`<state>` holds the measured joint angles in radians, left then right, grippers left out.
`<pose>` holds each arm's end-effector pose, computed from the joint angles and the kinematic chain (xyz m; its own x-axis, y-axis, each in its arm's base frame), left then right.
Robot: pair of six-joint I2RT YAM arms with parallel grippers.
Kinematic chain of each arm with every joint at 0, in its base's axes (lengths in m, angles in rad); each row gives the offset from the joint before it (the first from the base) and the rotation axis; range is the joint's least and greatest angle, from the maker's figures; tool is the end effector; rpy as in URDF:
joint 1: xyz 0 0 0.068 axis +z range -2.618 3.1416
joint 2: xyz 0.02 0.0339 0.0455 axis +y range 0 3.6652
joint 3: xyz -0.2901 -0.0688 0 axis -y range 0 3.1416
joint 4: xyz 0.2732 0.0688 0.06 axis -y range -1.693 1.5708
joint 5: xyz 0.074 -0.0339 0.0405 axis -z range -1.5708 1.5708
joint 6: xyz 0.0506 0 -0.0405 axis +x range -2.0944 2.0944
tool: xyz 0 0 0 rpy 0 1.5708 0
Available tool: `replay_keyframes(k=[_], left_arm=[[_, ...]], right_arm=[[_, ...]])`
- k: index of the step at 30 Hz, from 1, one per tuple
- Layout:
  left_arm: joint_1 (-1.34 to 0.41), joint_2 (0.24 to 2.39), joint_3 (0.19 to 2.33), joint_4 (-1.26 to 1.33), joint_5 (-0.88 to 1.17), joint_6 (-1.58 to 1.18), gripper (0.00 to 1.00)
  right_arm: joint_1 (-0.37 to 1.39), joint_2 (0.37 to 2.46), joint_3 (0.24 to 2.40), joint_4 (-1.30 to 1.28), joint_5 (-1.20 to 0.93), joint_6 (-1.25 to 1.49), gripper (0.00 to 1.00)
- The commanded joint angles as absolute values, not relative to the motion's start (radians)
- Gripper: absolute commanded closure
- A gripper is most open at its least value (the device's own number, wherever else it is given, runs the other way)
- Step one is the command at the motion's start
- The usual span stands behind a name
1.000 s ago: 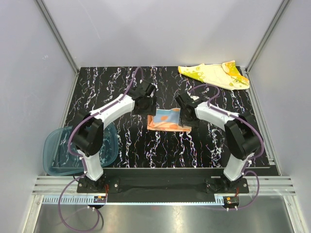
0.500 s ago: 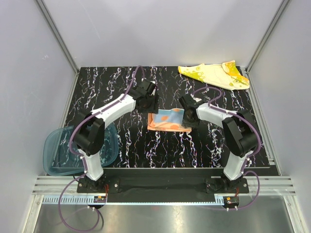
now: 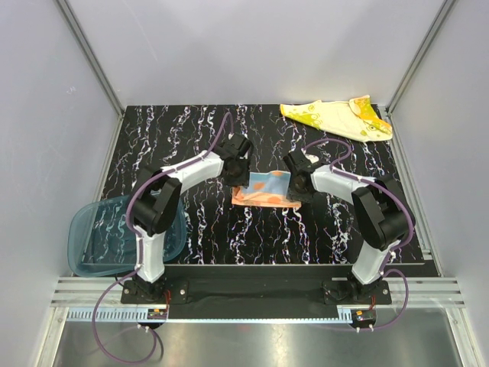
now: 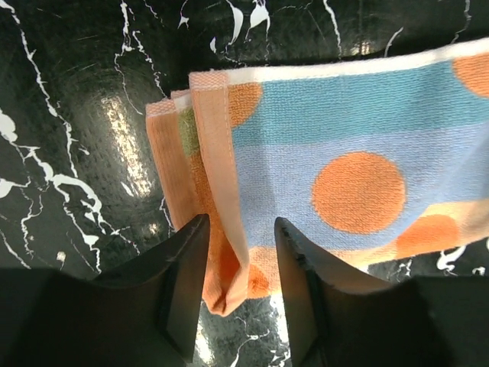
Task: Roll the towels
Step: Fold the towel
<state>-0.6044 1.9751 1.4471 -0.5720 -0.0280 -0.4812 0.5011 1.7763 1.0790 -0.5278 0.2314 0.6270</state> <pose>0.3767 -0.2584 0.1834 -0.9081 0.0649 -0.4136 0.1549 0.9699 -0.1878 0.3291 0.1670 0.1521 -0.9026 0.1568 -0.4010 0.1607 0.9867 0.0241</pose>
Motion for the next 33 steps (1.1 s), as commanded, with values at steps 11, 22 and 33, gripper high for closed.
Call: replay_keyframes(k=[11, 22, 33], left_arm=[[-0.611, 1.950, 1.434, -0.488, -0.044, -0.505, 0.92], [-0.609, 1.868, 1.362, -0.486, -0.144, -0.492, 0.94], [-0.609, 1.850, 1.335, -0.495, -0.190, -0.492, 0.77]], right_arm=[[0.500, 1.818, 1.020, -0.558, 0.170, 0.649, 0.53], [0.500, 1.796, 1.000, -0.584, 0.167, 0.655, 0.52], [0.500, 1.766, 1.009, -0.630, 0.158, 0.652, 0.46]])
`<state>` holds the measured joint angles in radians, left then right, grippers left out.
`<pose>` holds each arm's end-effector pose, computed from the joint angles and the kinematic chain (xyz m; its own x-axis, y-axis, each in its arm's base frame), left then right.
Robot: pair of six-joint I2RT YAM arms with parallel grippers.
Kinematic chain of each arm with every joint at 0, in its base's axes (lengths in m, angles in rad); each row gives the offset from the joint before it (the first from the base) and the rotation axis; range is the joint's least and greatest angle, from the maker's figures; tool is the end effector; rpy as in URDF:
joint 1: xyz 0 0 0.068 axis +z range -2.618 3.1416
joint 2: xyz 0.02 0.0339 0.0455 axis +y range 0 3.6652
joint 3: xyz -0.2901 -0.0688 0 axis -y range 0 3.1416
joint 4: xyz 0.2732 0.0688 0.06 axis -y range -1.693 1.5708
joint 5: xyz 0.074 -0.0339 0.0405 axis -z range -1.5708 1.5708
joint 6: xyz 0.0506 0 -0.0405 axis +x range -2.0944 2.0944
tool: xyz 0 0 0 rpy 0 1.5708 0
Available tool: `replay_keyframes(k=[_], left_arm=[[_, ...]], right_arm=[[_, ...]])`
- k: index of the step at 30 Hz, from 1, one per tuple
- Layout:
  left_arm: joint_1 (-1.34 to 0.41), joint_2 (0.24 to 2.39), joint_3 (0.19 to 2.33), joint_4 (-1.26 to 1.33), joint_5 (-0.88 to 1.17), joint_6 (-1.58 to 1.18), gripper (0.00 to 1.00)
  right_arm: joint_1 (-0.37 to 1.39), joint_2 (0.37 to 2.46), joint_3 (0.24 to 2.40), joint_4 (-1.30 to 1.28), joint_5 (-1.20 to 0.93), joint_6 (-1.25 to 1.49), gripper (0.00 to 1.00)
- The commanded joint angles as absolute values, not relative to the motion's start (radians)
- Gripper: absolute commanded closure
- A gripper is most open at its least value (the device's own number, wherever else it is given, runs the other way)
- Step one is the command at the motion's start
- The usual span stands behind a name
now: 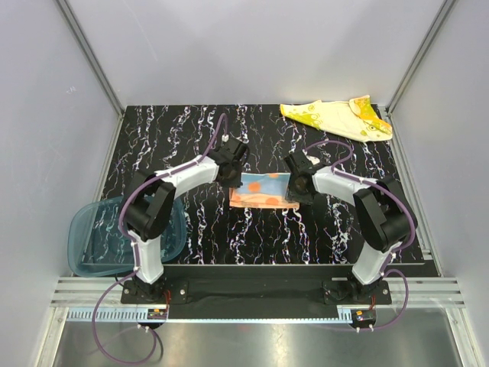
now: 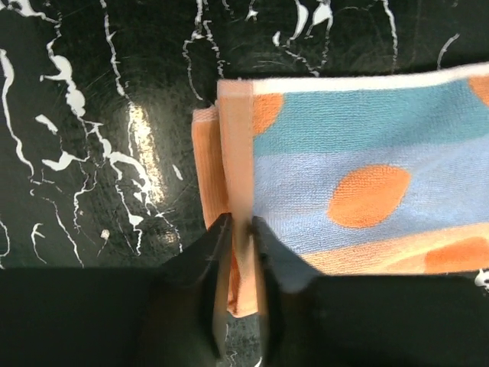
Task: Roll the towels
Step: Fold the towel
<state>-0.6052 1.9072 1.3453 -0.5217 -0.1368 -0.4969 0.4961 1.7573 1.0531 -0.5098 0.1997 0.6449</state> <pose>0.3633 -0.2430 0.1829 -0.8825 0.0362 -0.4690 0.1029 0.9878 -0.1172 0.3249 0.1644 0.1516 -0.9024 0.1815 -0.3909 0.1712 0.9833 0.0614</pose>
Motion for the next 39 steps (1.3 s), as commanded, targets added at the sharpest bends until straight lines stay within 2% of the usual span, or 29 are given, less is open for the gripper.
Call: replay_keyframes(k=[1, 4, 5, 8, 11, 15, 16, 18, 19, 23, 31, 39], left_arm=[[-0.609, 1.844, 1.330, -0.497, -0.198, -0.492, 0.62], [-0.609, 1.804, 1.316, -0.514, -0.244, -0.491, 0.45], [-0.611, 1.775, 1.313, -0.526, -0.253, -0.491, 0.36], [-0.615, 1.708, 1.309, -0.557, -0.291, -0.497, 0.32], [-0.637, 1.639, 1.295, -0.581, -0.324, -0.508, 0.32], [-0.664, 1.572, 1.244, -0.543, -0.273, -0.534, 0.34], [-0.670, 1.566, 1.233, -0.529, -0.255, -0.538, 0.34], [-0.676, 1.575, 1.212, -0.479, -0.198, -0.543, 0.34], [-0.678, 1.583, 1.204, -0.463, -0.177, -0.548, 0.34], [-0.680, 1.637, 1.158, -0.352, -0.100, -0.575, 0.35], [-0.670, 1.727, 1.094, -0.293, -0.112, -0.588, 0.36], [-0.624, 1.772, 1.026, -0.252, -0.133, -0.580, 0.40]], right_arm=[[0.500, 1.758, 1.014, -0.638, 0.163, 0.652, 0.44], [0.500, 1.714, 1.043, -0.681, 0.175, 0.641, 0.34], [0.500, 1.698, 1.052, -0.707, 0.175, 0.641, 0.32], [0.502, 1.628, 1.104, -0.756, 0.167, 0.626, 0.24], [0.502, 1.554, 1.158, -0.790, 0.140, 0.611, 0.23], [0.503, 1.487, 1.189, -0.756, 0.058, 0.583, 0.35], [0.502, 1.488, 1.187, -0.743, 0.039, 0.580, 0.45], [0.500, 1.515, 1.184, -0.712, 0.003, 0.571, 0.59], [0.502, 1.532, 1.178, -0.695, -0.008, 0.566, 0.72], [0.500, 1.623, 1.151, -0.611, -0.074, 0.554, 0.89], [0.502, 1.769, 1.026, -0.577, -0.028, 0.592, 0.94], [0.500, 1.684, 0.867, -0.586, -0.023, 0.652, 0.92]])
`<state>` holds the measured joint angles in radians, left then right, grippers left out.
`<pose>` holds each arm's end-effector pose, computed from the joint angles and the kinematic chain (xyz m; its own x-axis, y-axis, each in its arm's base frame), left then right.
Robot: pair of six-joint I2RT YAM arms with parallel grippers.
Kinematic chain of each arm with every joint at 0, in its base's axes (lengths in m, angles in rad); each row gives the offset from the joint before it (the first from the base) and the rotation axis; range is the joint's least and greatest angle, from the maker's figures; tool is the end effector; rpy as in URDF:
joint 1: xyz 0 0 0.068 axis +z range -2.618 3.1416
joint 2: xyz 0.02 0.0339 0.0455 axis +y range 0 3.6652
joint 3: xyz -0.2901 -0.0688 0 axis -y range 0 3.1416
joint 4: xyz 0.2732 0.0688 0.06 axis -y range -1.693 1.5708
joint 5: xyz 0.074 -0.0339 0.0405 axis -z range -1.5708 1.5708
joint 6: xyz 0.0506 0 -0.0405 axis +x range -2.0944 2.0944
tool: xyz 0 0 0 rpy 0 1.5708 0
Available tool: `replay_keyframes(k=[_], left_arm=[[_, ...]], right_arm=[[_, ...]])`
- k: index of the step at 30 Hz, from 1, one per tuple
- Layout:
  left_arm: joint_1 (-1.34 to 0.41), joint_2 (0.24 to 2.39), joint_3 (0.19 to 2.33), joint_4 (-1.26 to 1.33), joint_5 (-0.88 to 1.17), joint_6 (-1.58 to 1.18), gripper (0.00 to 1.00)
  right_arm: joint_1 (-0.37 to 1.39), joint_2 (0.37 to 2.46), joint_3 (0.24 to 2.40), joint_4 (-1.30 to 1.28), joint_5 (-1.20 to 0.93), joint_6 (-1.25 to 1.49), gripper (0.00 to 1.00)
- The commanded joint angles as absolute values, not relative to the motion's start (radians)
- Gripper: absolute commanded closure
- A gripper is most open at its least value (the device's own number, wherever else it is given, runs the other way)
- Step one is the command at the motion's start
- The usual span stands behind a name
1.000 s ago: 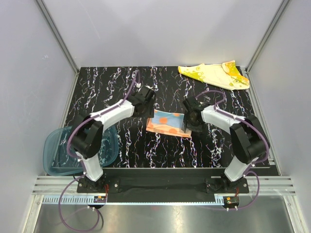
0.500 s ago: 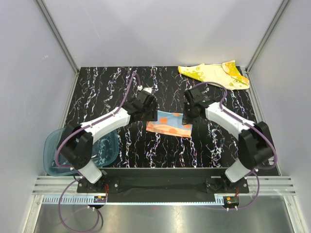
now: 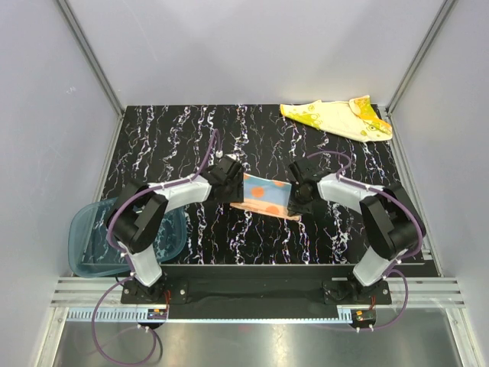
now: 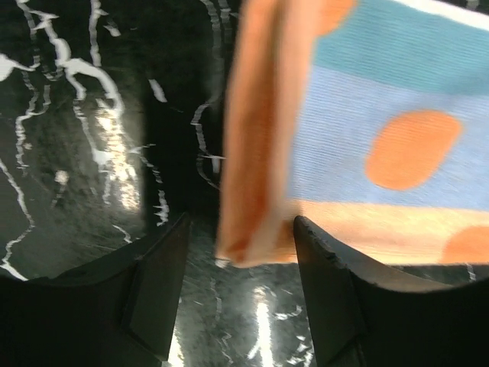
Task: Roll the towels
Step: Fold the towel
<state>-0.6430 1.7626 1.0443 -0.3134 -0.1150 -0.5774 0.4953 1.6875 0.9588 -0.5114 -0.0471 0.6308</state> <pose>0.3110 -0.2258 0.1570 -0.8749 -0.0221 -0.4839 0.0847 0.9766 -0.1977 0.2962 0.1627 0.1467 -0.9600 0.1510 -0.2359 0.0965 0.9690 0.2275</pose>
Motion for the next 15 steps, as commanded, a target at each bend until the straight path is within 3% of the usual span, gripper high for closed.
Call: replay_keyframes(k=[1, 6, 9, 10, 12, 15], left_arm=[[-0.621, 1.772, 1.020, -0.253, -0.144, -0.577, 0.40], [-0.609, 1.763, 0.994, -0.273, -0.212, -0.566, 0.40], [-0.609, 1.764, 1.006, -0.290, -0.230, -0.551, 0.41], [-0.609, 1.763, 1.011, -0.302, -0.239, -0.548, 0.41], [-0.611, 1.741, 1.032, -0.325, -0.256, -0.545, 0.41], [-0.630, 1.669, 1.061, -0.373, -0.290, -0.546, 0.41]], right_arm=[[0.500, 1.669, 0.858, -0.591, -0.028, 0.652, 0.92], [0.500, 1.553, 0.815, -0.649, -0.023, 0.675, 0.91], [0.503, 1.477, 0.810, -0.669, -0.077, 0.678, 0.84], [0.509, 1.457, 0.813, -0.675, -0.106, 0.675, 0.80], [0.512, 1.401, 0.853, -0.702, -0.126, 0.660, 0.58], [0.514, 1.336, 0.948, -0.764, -0.121, 0.634, 0.48]])
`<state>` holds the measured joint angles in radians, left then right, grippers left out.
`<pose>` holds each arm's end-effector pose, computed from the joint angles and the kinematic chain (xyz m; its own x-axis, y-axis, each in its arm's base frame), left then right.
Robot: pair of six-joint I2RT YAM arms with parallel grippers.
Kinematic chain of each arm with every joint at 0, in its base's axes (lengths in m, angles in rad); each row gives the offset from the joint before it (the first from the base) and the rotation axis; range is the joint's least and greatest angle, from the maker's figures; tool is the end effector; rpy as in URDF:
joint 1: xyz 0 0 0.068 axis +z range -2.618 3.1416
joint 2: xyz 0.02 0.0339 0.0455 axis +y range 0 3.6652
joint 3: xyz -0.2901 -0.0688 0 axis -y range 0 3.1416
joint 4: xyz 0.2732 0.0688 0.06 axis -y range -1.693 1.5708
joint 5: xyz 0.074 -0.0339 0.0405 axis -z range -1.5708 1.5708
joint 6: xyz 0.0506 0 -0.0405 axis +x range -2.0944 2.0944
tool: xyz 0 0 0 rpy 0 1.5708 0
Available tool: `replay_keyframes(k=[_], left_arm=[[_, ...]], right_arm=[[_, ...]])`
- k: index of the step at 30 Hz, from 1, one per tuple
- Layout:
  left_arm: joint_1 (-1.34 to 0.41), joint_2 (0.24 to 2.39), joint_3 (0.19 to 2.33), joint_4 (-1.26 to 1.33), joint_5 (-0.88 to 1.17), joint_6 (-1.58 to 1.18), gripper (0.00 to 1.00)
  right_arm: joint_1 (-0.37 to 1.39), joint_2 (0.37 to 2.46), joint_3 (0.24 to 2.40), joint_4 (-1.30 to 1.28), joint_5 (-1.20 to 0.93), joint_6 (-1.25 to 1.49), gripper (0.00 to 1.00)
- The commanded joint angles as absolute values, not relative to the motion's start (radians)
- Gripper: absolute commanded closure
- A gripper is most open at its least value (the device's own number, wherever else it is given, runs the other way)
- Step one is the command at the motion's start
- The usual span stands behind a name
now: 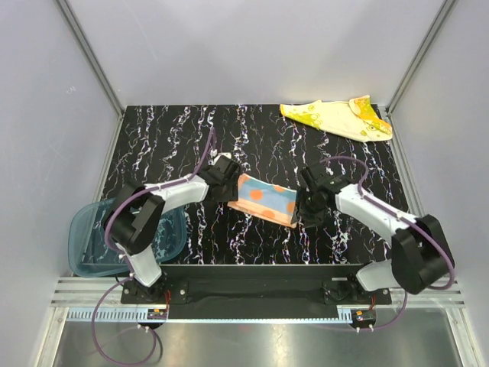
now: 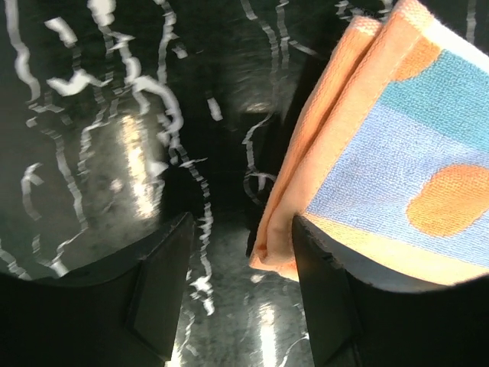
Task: Roll the towels
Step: Fold the towel
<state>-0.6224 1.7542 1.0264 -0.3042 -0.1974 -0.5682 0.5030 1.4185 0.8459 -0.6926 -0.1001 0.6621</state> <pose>0.3147 -0.2136 0.1557 -0.8514 -0.0385 -0.5231 0.0377 0.9902 -0.1342 0.2390 0.1373 0.1841 -0.9701 0.1644 -0.1787 0.1146 0.9587 0.2601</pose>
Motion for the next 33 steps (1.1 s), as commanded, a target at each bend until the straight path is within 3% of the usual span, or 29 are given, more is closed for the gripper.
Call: replay_keyframes(k=[1, 7, 13, 25, 29, 33], left_arm=[[-0.641, 1.648, 1.074, -0.408, -0.307, -0.546, 0.41], [-0.745, 1.499, 1.157, -0.557, -0.414, -0.545, 0.40], [-0.808, 1.379, 1.120, -0.617, -0.422, -0.587, 0.39], [-0.942, 1.183, 0.951, -0.653, -0.448, -0.729, 0.39], [-0.972, 1.203, 0.937, -0.650, -0.451, -0.745, 0.39], [-0.986, 1.223, 0.942, -0.644, -0.456, -0.747, 0.39]], right_arm=[[0.512, 1.322, 0.972, -0.782, -0.108, 0.624, 0.47], [0.459, 1.318, 1.135, -0.807, 0.017, 0.580, 0.48], [0.414, 1.558, 1.253, -0.804, 0.043, 0.532, 0.50], [0.339, 1.782, 1.190, -0.644, 0.003, 0.511, 0.58], [0.341, 1.821, 1.149, -0.597, -0.040, 0.520, 0.67], [0.339, 1.815, 1.088, -0.586, -0.043, 0.557, 0.85]])
